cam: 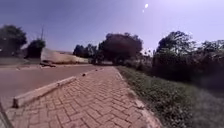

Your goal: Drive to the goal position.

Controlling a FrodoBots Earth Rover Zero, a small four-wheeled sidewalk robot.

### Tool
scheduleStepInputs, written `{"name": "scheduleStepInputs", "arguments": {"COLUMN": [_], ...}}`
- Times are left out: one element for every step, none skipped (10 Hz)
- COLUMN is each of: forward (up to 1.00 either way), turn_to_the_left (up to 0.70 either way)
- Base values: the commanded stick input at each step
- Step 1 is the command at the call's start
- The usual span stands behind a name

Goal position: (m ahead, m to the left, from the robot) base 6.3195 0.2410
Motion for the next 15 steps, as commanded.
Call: {"name": "scheduleStepInputs", "arguments": {"forward": [0.3,0.3,0.3,0.3,0.3,0.3,0.3,0.3,0.3,0.3,0.3,0.3,0.3,0.3,0.3], "turn_to_the_left": [0.0,0.19,0.55,0.75,0.75,0.75,0.75,0.75,0.75,0.75,0.41,0.06,0.0,0.0,0.0]}}
